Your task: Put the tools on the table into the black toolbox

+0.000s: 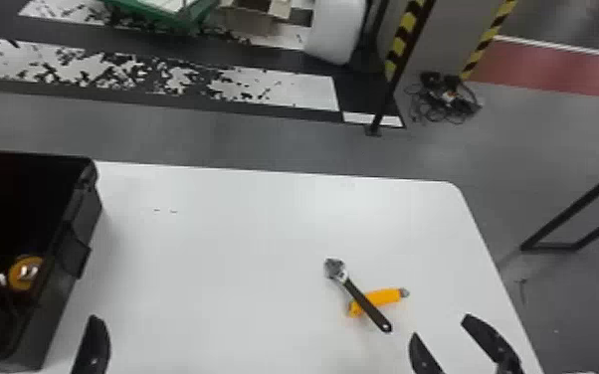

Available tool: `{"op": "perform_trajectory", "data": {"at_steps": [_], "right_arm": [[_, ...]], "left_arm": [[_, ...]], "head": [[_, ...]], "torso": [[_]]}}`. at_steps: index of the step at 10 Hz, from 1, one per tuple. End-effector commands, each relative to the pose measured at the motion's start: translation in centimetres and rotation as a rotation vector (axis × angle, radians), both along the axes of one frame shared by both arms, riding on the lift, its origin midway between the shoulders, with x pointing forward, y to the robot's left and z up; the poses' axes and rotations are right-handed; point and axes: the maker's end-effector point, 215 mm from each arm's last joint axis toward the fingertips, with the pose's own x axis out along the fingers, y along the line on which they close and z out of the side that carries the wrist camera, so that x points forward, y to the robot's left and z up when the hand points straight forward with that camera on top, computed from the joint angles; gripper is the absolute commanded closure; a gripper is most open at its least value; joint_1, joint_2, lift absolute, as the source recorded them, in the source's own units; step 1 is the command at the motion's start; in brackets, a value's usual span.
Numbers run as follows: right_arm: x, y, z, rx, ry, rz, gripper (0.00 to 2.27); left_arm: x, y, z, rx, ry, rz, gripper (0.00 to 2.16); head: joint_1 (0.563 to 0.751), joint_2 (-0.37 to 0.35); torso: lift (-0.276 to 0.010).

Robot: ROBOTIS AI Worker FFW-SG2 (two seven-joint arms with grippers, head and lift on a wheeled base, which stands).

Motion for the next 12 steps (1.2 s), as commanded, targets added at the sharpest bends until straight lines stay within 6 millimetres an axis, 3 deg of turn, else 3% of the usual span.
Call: {"op": "perform_trajectory", "data": {"at_steps": [1, 5, 12], "right_arm": [[0.4, -0.7, -1.2, 0.008, 0.057, -0.017, 0.11], [2.3, -0.8, -5.0, 0.047, 0.264, -0.053, 0.12], [4.7, 2.2, -8.4, 0.0, 0.478, -0.065, 0.19]], "left_arm": [[0.0, -0.1, -0.1, -0.001, 0.002, -0.003, 0.05], [-0.3, -0.9, -0.5, -0.005, 0.013, -0.023, 0.05], [-0.4, -1.3, -0.6, -0.001, 0.015, -0.052, 0.05]], "head": [[0.695, -0.223], [0.695, -0.251], [0.695, -0.223]], "torso": [[-0.039], [-0.039], [-0.039]]}}
